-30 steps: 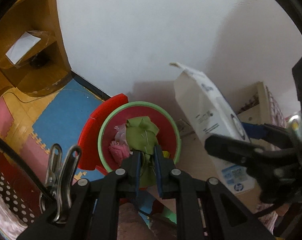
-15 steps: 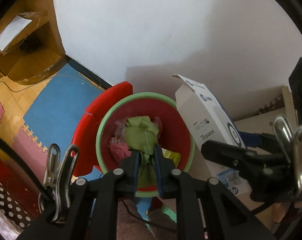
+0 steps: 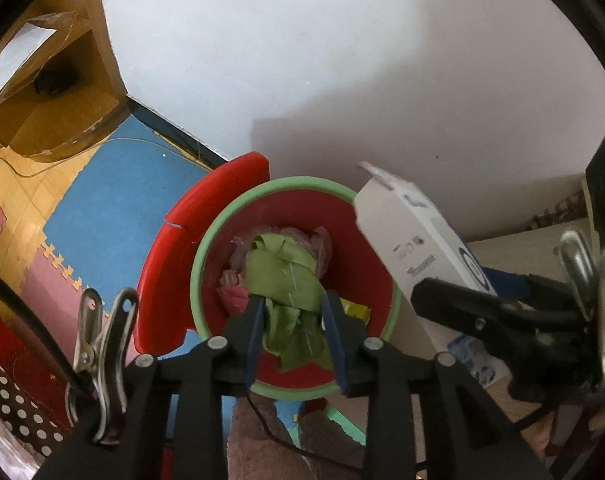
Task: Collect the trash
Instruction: 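Open both grippers to drop the green cloth and HP box into the bucket, then move both open grippers back from the bucket toward the bed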
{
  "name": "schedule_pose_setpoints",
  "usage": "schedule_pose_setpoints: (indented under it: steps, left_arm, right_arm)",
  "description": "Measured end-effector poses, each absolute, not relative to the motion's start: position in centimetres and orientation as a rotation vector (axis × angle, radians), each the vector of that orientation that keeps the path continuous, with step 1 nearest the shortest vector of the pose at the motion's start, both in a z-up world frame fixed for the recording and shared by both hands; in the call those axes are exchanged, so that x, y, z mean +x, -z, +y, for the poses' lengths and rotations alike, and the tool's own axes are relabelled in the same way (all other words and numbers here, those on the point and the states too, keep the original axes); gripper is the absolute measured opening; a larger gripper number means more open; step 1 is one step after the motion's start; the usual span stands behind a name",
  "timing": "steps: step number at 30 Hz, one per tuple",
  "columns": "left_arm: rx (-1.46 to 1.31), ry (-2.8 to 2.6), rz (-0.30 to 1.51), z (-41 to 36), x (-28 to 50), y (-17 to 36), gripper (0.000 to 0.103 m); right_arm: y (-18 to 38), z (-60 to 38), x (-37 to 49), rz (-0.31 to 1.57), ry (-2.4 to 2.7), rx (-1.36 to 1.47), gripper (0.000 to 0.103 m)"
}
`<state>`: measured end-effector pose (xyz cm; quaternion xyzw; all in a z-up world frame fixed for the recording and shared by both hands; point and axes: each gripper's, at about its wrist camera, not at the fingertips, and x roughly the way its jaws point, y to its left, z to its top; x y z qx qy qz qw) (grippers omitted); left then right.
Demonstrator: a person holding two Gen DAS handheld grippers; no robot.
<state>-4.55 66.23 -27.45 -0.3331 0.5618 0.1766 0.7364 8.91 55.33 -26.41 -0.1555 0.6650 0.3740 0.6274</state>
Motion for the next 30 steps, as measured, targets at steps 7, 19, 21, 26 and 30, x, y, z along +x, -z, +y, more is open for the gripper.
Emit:
schedule_pose_setpoints:
  steps: [7,19,21,26,30]
  left_arm:
    - [-0.74,-0.382,1.248,66.1,-4.6,27.9,0.043]
    - [-0.731,-0.388,1.243,66.1,-4.8,27.2,0.043]
    - [-0.732,-0.388,1.242,66.1,-5.0,26.9,0.043]
    - [-0.725,-0.401,1.228,65.7,-6.1,25.6,0.043]
    - [-0.725,-0.411,1.214,65.4,-7.3,24.1,0.043]
  right_arm:
    - [26.1,55.4,8.7,1.507,-0.861,-0.38,0.081]
    - [23.9,54.1,7.5,1.473,-0.837,-0.315,0.081]
    - [23.2,53.6,6.8,1.456,-0.838,-0.299,0.081]
    - [20.7,52.6,4.9,1.386,-0.867,-0.278,0.081]
    - [18.3,51.4,3.5,1.336,-0.89,-0.235,0.081]
